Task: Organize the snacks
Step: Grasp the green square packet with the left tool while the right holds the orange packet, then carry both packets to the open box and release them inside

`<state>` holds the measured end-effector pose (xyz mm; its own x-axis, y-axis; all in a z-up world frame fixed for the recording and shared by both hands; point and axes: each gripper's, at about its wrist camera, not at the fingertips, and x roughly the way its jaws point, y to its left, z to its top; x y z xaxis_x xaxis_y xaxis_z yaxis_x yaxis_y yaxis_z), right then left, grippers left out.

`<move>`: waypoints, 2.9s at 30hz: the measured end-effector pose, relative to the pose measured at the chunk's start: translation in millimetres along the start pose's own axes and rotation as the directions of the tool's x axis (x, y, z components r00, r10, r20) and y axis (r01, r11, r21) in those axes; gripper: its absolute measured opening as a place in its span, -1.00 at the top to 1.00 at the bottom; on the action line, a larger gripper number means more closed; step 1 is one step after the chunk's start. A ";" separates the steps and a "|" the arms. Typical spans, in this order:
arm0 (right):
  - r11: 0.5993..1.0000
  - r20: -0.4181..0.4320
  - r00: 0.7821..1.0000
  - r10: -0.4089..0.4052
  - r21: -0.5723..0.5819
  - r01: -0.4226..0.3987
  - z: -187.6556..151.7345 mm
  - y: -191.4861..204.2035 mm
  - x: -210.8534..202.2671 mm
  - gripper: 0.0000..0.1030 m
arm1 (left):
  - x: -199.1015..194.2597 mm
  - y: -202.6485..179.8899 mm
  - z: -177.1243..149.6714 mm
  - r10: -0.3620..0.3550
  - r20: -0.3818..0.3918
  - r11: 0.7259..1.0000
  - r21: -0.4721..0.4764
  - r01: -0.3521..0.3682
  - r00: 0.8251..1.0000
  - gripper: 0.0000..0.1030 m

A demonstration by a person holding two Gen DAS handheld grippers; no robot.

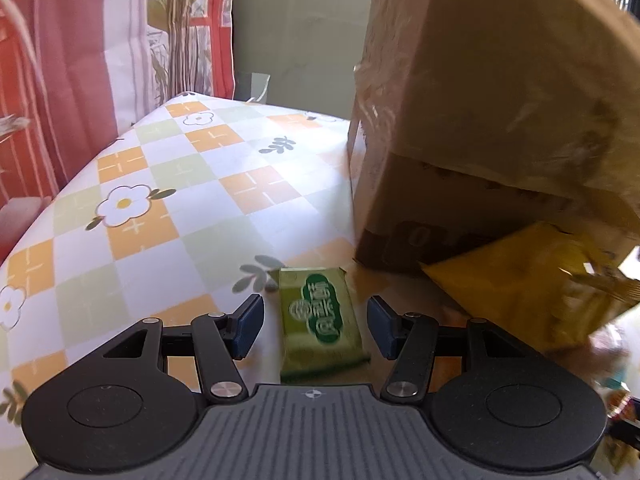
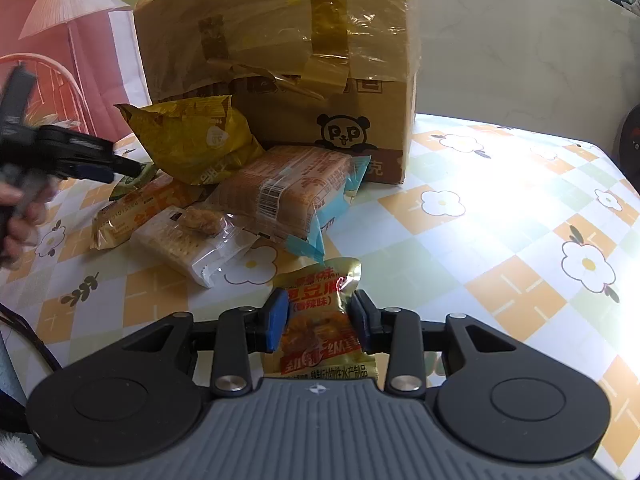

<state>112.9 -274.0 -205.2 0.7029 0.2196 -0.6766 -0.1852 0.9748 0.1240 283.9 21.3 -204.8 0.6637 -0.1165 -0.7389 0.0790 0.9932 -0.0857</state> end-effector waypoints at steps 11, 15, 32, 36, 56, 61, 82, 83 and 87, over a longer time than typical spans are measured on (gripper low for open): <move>1.000 -0.001 1.000 -0.006 0.001 0.006 -0.1 -0.2 0.4 0.27 | -7.7 -2.3 -16.6 -0.027 -0.007 0.997 0.066 0.027 1.000 0.21; 1.000 -0.006 1.000 -0.016 0.001 0.016 0.7 0.0 0.9 0.27 | -23.1 0.3 -30.7 -0.050 -0.024 0.996 0.071 0.052 0.998 0.21; 0.993 -0.020 0.998 -0.060 -0.100 0.057 0.8 13.6 7.0 0.09 | -57.3 -1.3 -69.6 -0.083 -0.012 0.995 0.054 0.084 0.996 0.22; 0.995 -0.013 0.999 -0.044 -0.094 0.042 -0.6 14.0 2.9 0.22 | -64.8 0.4 -70.7 -0.090 0.005 0.995 0.043 0.090 0.996 0.22; 1.000 0.282 0.959 -0.007 -0.022 0.014 73.8 1.9 -67.4 0.32 | -136.1 -13.0 -3.8 -0.148 0.266 0.988 0.090 0.128 0.953 0.22; 0.998 0.409 0.913 0.008 -0.062 0.018 129.7 -0.5 -83.9 0.32 | -160.4 -30.8 47.9 -0.196 0.390 0.977 0.155 0.145 0.900 0.22; 1.000 0.380 0.925 0.020 -0.008 -0.018 239.4 -5.5 1.6 0.03 | -91.8 -109.2 156.3 -0.251 0.364 0.959 0.222 0.178 0.897 -0.19; 1.000 0.383 0.924 0.025 -0.009 -0.023 235.0 -7.6 -2.4 0.03 | -93.2 -103.2 151.9 -0.249 0.355 0.960 0.216 0.180 0.901 -0.19; 0.998 0.407 0.911 0.064 -0.029 -0.058 211.0 -10.2 -24.1 0.03 | -110.8 -81.4 130.7 -0.261 0.351 0.957 0.213 0.195 0.899 -0.19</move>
<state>242.8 -281.2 -37.1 0.9081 0.2784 -0.3127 -0.2450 0.9590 0.1421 301.2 -46.8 -28.6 0.8373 -0.3644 -0.4077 0.3632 0.9280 -0.0835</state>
